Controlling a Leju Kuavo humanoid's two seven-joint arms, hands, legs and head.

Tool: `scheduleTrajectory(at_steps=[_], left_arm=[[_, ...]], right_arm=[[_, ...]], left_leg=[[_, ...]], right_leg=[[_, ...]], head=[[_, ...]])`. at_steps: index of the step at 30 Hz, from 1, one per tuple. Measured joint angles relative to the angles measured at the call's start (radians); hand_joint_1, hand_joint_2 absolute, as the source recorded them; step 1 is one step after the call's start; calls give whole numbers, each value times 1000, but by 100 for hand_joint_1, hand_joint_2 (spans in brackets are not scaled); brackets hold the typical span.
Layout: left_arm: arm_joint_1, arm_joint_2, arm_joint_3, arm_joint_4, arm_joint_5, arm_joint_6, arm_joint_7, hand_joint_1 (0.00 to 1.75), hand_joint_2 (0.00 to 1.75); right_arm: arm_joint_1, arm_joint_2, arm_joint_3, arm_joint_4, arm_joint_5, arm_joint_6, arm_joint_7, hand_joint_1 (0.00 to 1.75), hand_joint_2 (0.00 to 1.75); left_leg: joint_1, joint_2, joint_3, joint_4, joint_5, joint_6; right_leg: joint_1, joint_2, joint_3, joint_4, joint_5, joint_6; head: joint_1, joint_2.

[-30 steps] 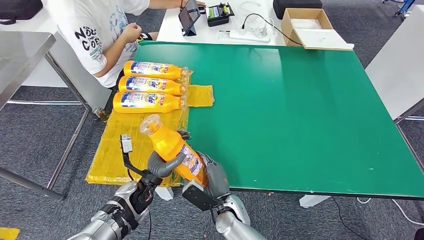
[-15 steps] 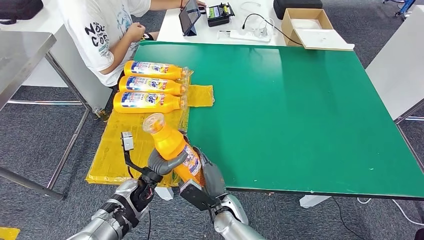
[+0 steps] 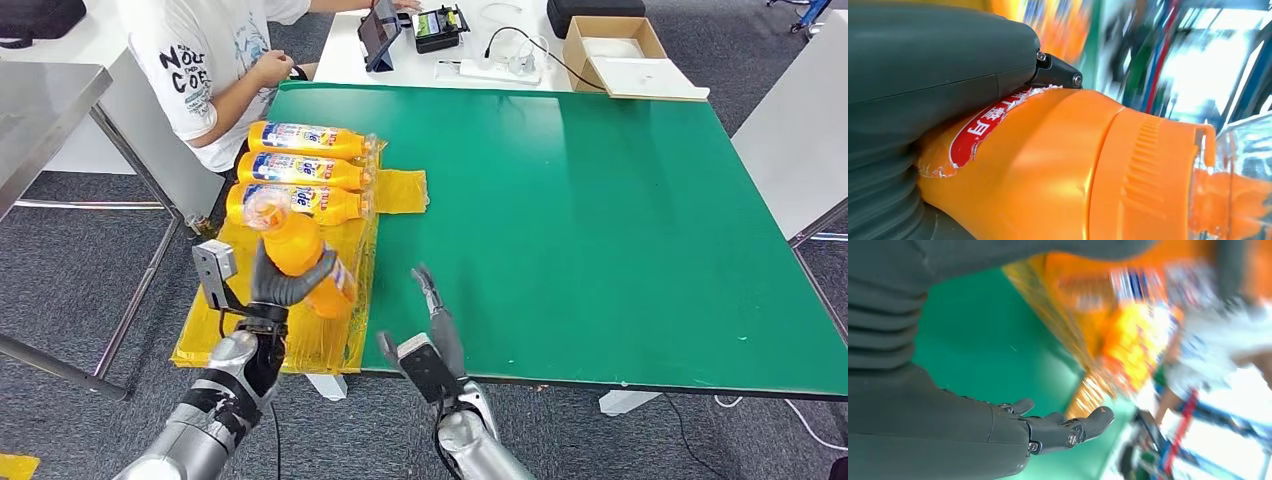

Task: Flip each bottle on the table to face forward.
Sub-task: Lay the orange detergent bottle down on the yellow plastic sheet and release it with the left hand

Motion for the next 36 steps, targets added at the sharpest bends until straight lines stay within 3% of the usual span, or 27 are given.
scheduleTrajectory(at_steps=[4,11,15,19,22,26,36], left_arm=[[1,0,84,-75,-144,154,-26,175,175],[5,3,154,-144,-275,245,-27,175,175],[-1,19,158,-139,-592,457,-9,175,175],[-33,52,133,-46,-957,591,66,175,175],[-67,78,94,75,-1140,586,121,175,175],[-107,105,31,237,-1273,509,152,175,175],[-196,124,-27,436,-1247,267,104,175,175]], right_arm=[[80,-17,-38,-235,-33,-50,-2,0,0],[167,-45,-63,-537,-99,-192,-2,0,0],[186,-62,-64,-656,-113,-246,-2,0,0],[185,-66,-62,-699,-107,-245,-2,0,175],[182,-66,-58,-699,-98,-228,-2,0,175],[176,-67,-48,-691,-91,-194,-2,0,175],[159,-65,-36,-654,-85,-134,-2,0,175]], left_leg=[[0,0,0,0,0,0],[0,0,0,0,0,0],[0,0,0,0,0,0],[0,0,1,0,0,0],[0,0,1,0,0,0],[0,0,0,0,0,0],[0,0,2,0,0,0]], right_leg=[[0,0,0,0,0,0],[0,0,0,0,0,0],[0,0,0,0,0,0],[0,0,0,0,0,0],[0,0,0,0,0,0],[0,0,0,0,0,0],[0,0,2,0,0,0]], head=[[0,0],[0,0],[0,0],[0,0],[0,0],[0,0],[0,0]])
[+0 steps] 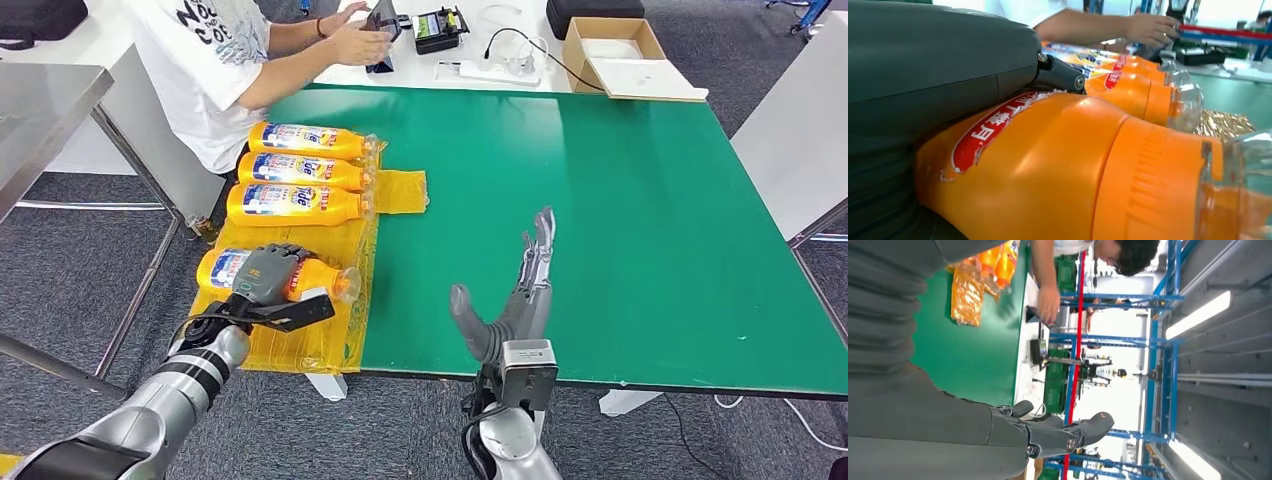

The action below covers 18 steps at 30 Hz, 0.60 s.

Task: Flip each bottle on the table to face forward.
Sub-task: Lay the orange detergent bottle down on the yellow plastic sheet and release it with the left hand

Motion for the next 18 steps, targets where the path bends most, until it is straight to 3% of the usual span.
scheduleTrajectory(at_steps=[7,8,9,12,13,18], left_arm=[[-32,6,-12,35,17,-63,-16,175,175],[-33,7,-13,38,18,-64,-17,168,175],[-35,7,-14,40,21,-68,-18,125,175],[-41,8,-16,47,42,-96,-22,0,44],[-42,8,-16,50,51,-115,-22,0,0],[-55,13,-18,66,87,-221,-29,0,0]], right_arm=[[-4,5,1,22,1,17,0,0,175],[-5,5,1,24,1,17,0,0,175],[-6,5,1,27,1,19,0,0,175],[-9,6,1,35,1,27,0,0,175],[-10,6,1,37,1,31,0,0,175],[-17,13,1,59,-1,56,0,0,175]], left_leg=[[0,0,3,0,2,-1],[0,0,3,0,2,-1],[0,0,3,0,3,-1],[0,0,4,0,3,0],[0,0,4,0,3,0],[0,0,4,0,3,-1]], right_leg=[[0,0,3,0,1,-1],[0,0,3,0,1,-2],[0,0,3,0,2,-2],[0,0,3,0,2,-3],[0,0,3,0,2,-3],[0,0,3,1,3,-3]], head=[[0,0],[0,0],[0,0],[0,0],[0,0],[0,0]])
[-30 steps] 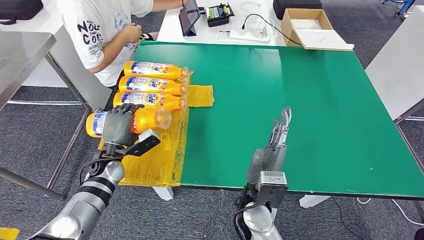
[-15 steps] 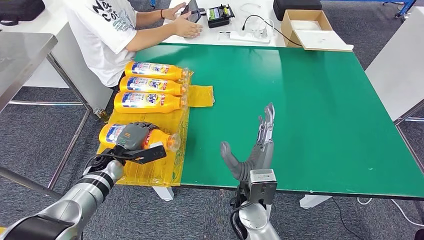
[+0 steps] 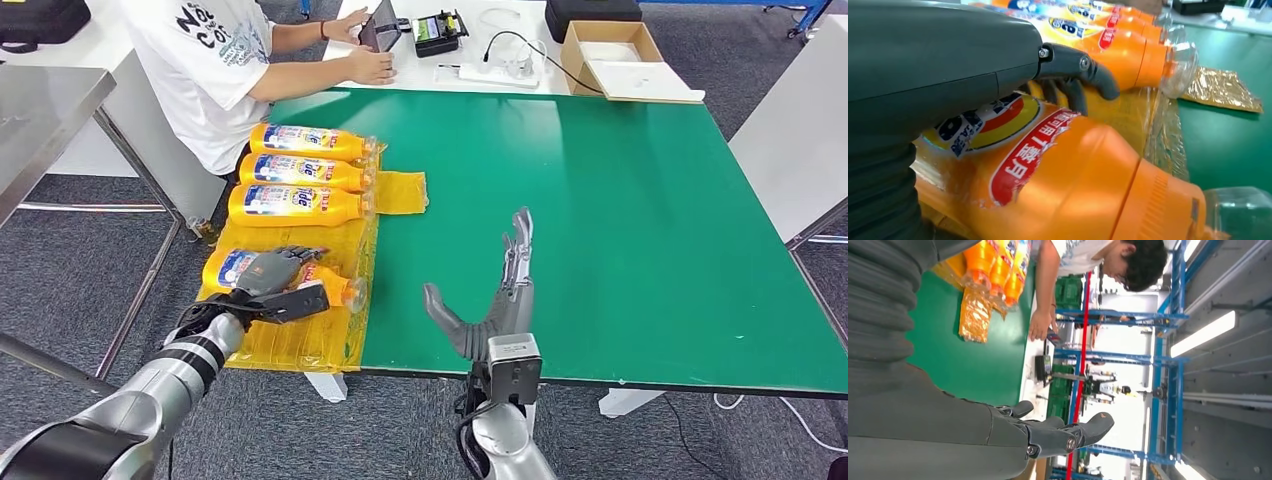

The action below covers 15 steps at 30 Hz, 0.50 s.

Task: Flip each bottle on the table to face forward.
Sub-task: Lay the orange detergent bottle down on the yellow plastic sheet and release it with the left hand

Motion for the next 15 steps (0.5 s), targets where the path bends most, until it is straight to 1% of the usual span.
scheduleTrajectory(at_steps=[4,7,15], left_arm=[[-7,9,0,8,40,-66,-31,0,0],[-7,14,0,12,60,-93,-50,0,0],[-7,20,0,16,68,-105,-59,0,0]], right_arm=[[-10,3,0,24,-3,19,0,0,175],[-18,5,0,42,-4,29,0,0,175],[-26,8,0,69,-4,33,0,0,175]], left_leg=[[0,0,0,0,0,0],[0,-1,0,0,0,0],[0,0,0,0,0,0]], right_leg=[[0,0,0,0,0,0],[0,-1,0,0,0,0],[0,-1,1,0,0,0]], head=[[0,0],[0,0],[0,0]])
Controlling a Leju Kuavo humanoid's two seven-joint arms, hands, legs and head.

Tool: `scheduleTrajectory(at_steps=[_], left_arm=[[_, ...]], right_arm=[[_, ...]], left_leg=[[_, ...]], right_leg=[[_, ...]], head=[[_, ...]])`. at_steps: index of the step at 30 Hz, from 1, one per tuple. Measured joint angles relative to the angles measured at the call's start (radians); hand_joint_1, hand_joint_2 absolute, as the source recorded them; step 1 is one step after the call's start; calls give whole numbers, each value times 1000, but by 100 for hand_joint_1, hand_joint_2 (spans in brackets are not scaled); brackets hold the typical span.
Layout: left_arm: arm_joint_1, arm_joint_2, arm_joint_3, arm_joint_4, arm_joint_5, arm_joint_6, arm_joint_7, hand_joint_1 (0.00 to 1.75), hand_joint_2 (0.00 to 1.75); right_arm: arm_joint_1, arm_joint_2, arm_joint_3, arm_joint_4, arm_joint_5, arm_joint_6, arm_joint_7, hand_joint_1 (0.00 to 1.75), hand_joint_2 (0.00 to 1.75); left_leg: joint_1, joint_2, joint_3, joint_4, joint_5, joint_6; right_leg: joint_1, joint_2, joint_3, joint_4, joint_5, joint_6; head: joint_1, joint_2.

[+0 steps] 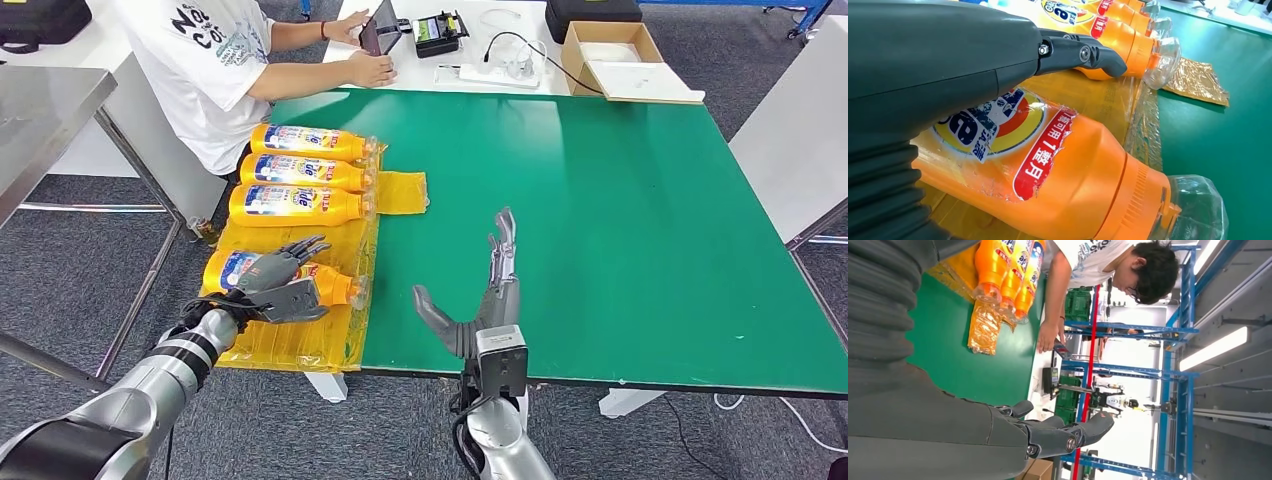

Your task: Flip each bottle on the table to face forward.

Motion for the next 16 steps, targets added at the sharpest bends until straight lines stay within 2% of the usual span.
scheduleTrajectory(at_steps=[6,11,13,15,16], left_arm=[[0,1,0,0,31,-22,-15,0,0],[3,9,3,2,119,-108,-71,0,0],[7,13,8,2,162,-140,-103,0,87],[20,14,19,-2,216,-125,-136,0,175],[24,13,22,-4,232,-117,-144,0,175]], right_arm=[[-3,0,0,15,2,6,0,0,175],[-17,1,0,42,8,19,0,0,175],[-22,1,0,53,8,22,0,0,175],[-25,1,0,61,6,23,0,0,175],[-25,1,0,62,6,23,0,0,175]], left_leg=[[0,0,0,0,0,0],[0,0,1,0,0,0],[0,0,1,0,0,0],[0,0,2,0,0,0],[0,0,2,0,0,0]], right_leg=[[0,0,0,0,0,0],[0,0,1,0,0,0],[0,0,2,0,0,0],[0,0,1,0,0,0],[0,0,1,0,0,0]], head=[[0,0],[0,0],[0,0],[0,0],[0,0]])
